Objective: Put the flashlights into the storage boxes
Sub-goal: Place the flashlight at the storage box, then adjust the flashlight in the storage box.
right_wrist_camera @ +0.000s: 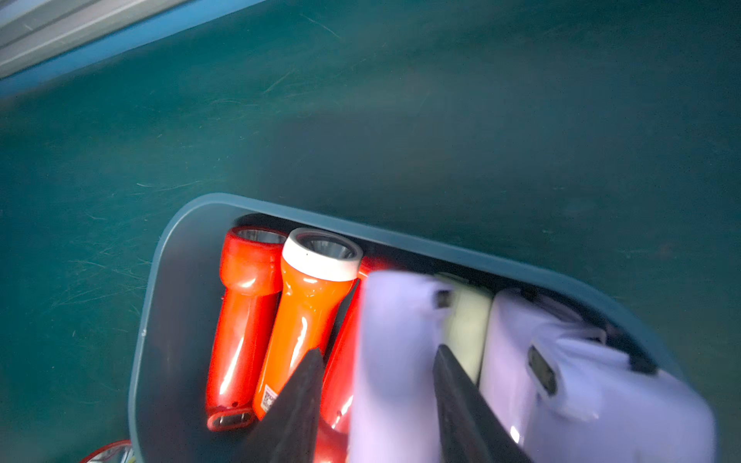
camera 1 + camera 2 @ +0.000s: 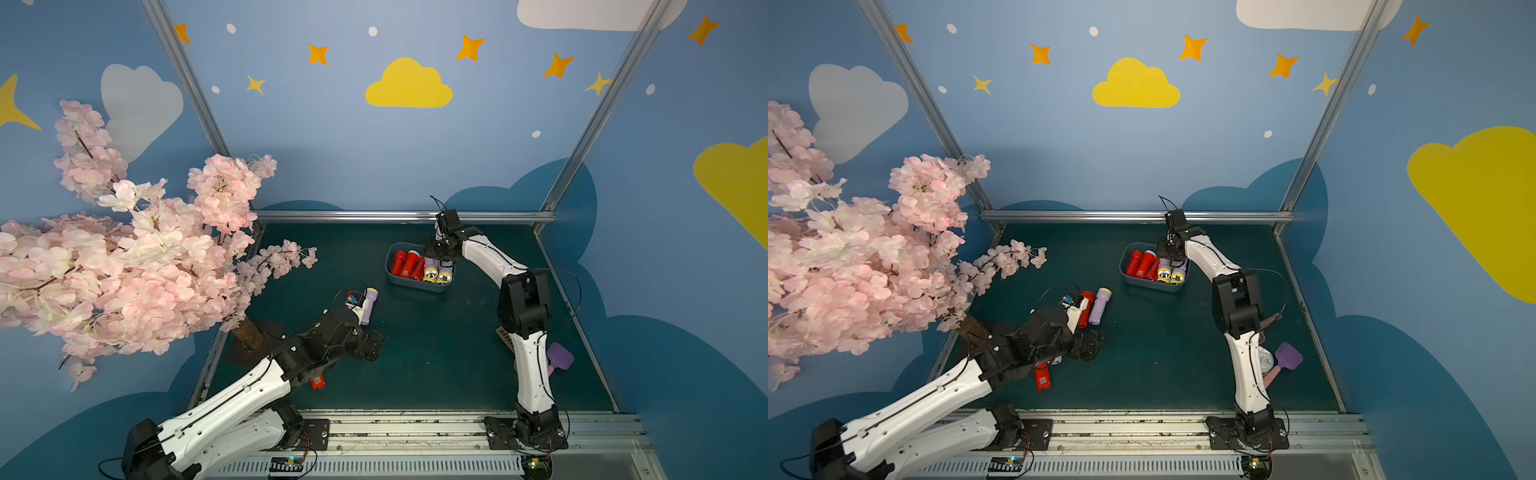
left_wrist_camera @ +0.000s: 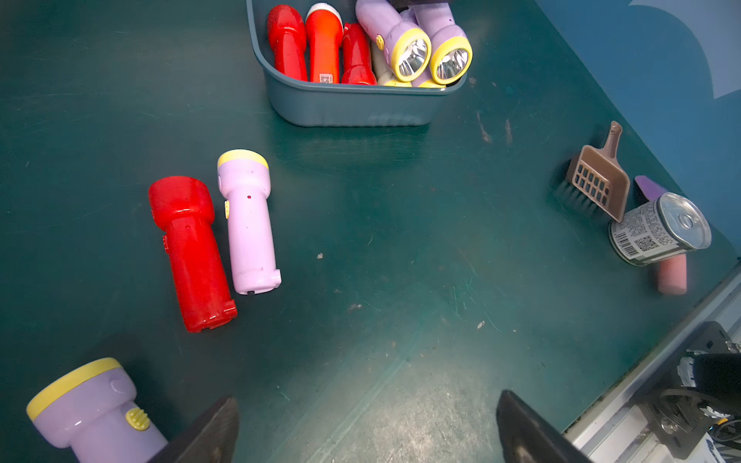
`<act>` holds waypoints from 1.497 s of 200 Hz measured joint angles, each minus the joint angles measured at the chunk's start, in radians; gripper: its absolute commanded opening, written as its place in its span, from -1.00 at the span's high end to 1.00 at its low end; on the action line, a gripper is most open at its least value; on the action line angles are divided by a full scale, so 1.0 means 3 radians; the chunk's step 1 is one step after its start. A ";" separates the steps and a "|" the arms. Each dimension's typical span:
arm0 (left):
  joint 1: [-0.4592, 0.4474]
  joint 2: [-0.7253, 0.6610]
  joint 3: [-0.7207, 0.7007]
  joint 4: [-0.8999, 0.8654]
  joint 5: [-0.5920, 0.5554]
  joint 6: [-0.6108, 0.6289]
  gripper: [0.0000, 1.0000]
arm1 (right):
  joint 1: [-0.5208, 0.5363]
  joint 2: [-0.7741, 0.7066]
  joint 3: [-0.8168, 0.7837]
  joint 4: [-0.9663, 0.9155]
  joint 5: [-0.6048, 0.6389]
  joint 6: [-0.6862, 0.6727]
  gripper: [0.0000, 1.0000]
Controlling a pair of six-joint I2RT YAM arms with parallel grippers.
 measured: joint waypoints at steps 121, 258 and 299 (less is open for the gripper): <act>0.0001 -0.0165 -0.0001 -0.0028 0.0009 -0.0025 -0.99 | 0.0312 0.0000 0.0057 -0.0212 0.0481 -0.0141 0.05; 0.0004 -0.0130 -0.0003 -0.0048 0.0009 -0.0036 -0.99 | 0.0338 -0.0023 0.0103 -0.0425 0.0748 -0.0230 0.06; 0.0005 -0.0118 -0.0003 -0.0050 0.0010 -0.0037 -0.99 | 0.0333 -0.0029 0.0042 -0.0435 0.0665 -0.0243 0.07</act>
